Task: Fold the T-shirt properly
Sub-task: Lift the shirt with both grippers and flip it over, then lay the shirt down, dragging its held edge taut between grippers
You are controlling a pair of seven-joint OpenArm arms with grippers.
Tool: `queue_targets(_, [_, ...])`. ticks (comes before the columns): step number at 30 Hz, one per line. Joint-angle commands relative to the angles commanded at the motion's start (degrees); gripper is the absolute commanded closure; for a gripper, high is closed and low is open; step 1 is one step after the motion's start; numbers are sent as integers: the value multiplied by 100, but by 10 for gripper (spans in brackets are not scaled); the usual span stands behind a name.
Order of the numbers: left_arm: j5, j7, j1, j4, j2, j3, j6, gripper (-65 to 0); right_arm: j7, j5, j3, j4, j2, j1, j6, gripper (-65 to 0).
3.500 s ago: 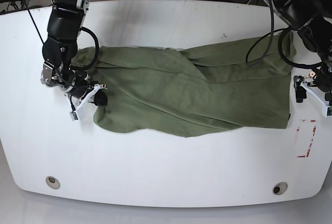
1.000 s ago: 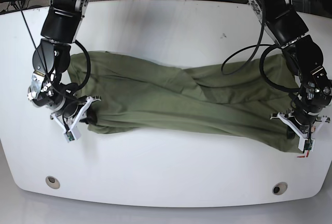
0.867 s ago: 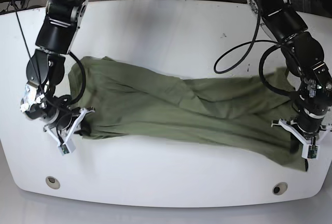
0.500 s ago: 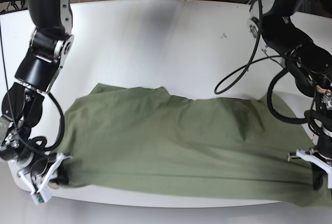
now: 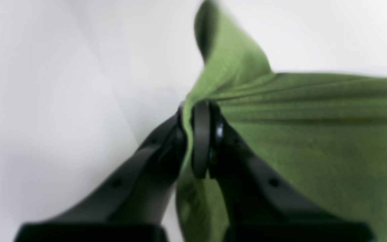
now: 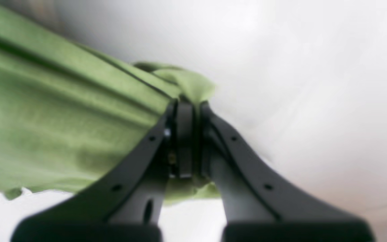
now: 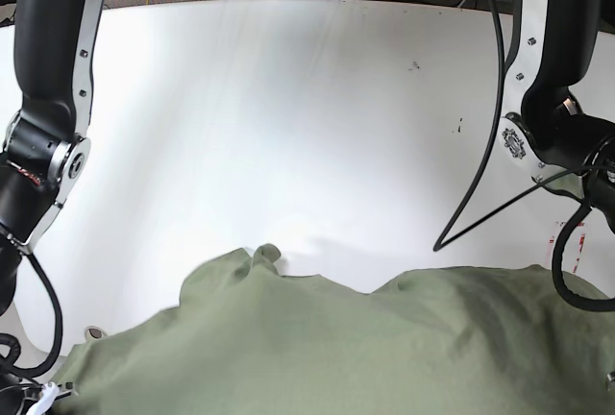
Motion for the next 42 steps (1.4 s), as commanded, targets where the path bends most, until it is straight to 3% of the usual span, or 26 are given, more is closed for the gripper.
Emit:
queue_targets(4, [-9,0,264,26,0,114,0,0,-132,457,18,9,281,-44,0,0])
queue_targets(8, [-18,-9,730,26,9,114,0,0,-167,897,97,79,457,-607,0,0])
queue_targets(15, [-26,-9,1855,308,53,88,-9,0,-193,1363,1125,976,501,-2453,0,0])
queue_targets(23, [-26,-35,3411,325,53,70,-18,0,-176,1354,1960,1846,-246,-4527,0,0])
queue_targets(27, [-26,-35,4176,334,53,18,-299,0,-167,1380,2198,2180,-536,-5363,0,0])
queue_targets(32, [-9,-35,5152,299,211,-545,-1037,0,105,1371,2251,2338,-862,-6374,0,0])
queue_targets(35, [0,-35,5530,299,316,-818,-1305,0,246,1354,2251,2338,-932,-6699,0,0])
queue_targets(42, [0,-35,6391,299,343,-1134,-1305,0,290,1345,2251,2347,-958,-7341,0,0])
